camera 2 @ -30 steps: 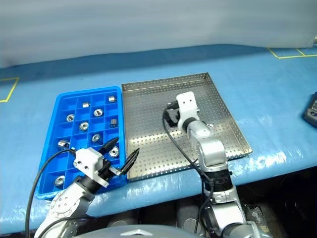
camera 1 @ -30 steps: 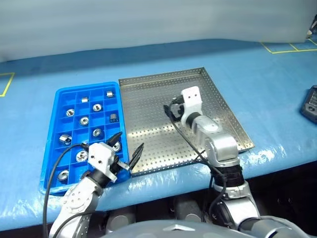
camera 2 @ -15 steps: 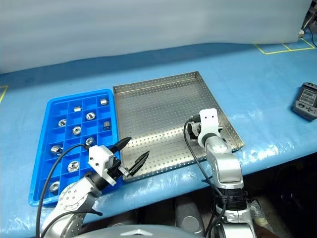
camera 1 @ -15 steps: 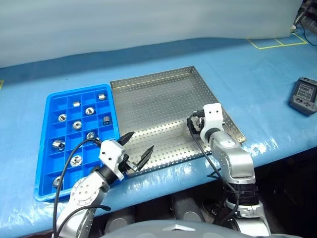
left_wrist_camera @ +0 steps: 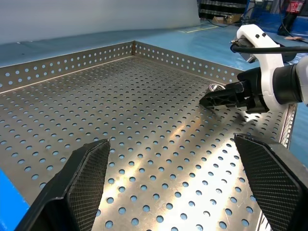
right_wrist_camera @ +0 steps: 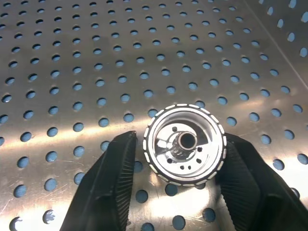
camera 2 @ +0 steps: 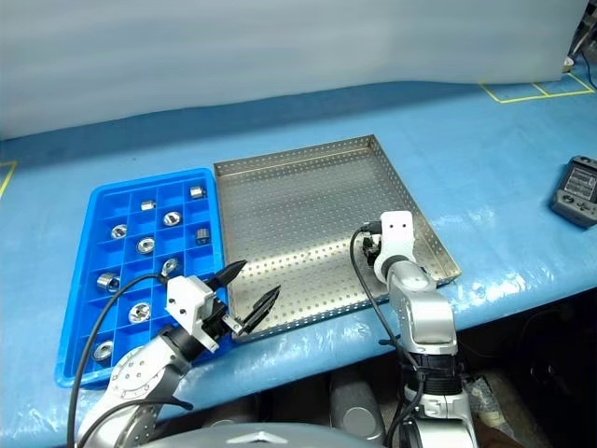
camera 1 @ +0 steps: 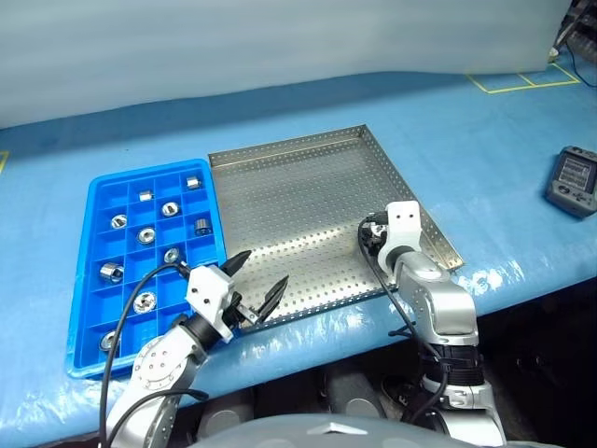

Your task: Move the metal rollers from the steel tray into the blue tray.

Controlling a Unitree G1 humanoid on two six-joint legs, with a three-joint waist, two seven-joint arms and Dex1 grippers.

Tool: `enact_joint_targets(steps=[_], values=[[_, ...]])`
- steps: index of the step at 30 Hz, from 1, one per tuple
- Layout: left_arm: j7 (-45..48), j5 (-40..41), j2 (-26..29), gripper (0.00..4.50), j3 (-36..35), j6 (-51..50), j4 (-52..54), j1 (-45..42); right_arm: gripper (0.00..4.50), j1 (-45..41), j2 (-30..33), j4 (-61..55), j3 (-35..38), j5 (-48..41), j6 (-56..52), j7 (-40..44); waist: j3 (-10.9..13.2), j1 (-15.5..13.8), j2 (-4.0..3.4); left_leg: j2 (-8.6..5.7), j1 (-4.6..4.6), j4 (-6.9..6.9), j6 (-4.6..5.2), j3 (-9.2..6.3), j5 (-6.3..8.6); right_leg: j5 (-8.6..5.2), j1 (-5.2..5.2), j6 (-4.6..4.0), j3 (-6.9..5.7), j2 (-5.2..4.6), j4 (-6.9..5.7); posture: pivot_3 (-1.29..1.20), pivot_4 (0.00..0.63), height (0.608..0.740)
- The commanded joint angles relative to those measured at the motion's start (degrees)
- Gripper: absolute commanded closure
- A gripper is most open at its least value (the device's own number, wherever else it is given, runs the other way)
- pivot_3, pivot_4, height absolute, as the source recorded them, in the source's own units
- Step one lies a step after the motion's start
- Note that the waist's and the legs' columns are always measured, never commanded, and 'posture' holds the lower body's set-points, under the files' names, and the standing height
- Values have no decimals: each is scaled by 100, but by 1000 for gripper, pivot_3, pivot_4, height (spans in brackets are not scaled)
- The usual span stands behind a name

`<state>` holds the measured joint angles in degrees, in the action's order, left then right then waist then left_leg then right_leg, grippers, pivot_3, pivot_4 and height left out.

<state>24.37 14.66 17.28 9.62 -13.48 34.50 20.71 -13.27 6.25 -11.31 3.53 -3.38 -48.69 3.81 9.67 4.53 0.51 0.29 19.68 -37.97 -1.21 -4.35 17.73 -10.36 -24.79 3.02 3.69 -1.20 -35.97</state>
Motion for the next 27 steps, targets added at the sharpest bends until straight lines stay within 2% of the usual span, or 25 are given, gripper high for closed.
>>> enact_joint_targets(steps=[1,3,10,19,27], values=[[-108,8,-20,0,-116,99,211,90,2802,-162,-45,-137,-153,-70,44,83,0,1,0,0,0,0,0,0,0,0,0,0,0,0,0,4,150,740],[-172,9,-35,0,-201,160,247,161,2801,-253,-69,-199,-307,-90,14,145,0,8,0,1,1,0,0,3,0,0,-1,0,3,1,0,17,150,740],[-751,-377,-247,0,-661,630,455,738,2801,-1057,-118,-284,-1545,-231,189,1072,1,-53,-1,12,-10,5,0,1,0,0,-8,-2,4,14,-4,102,150,740],[-1356,-542,-816,0,-1049,1212,883,1830,2801,-1815,-428,265,-2600,-471,805,2244,0,-462,6,-3,28,4,5,-4,3,7,-48,5,-7,-9,8,277,150,740],[-1576,-631,-1333,0,-1125,2126,997,3242,2801,-1854,-430,505,-3442,-637,1299,3431,5,-745,18,3,30,8,5,-12,3,-10,-54,-16,-30,-8,4,385,150,740]])
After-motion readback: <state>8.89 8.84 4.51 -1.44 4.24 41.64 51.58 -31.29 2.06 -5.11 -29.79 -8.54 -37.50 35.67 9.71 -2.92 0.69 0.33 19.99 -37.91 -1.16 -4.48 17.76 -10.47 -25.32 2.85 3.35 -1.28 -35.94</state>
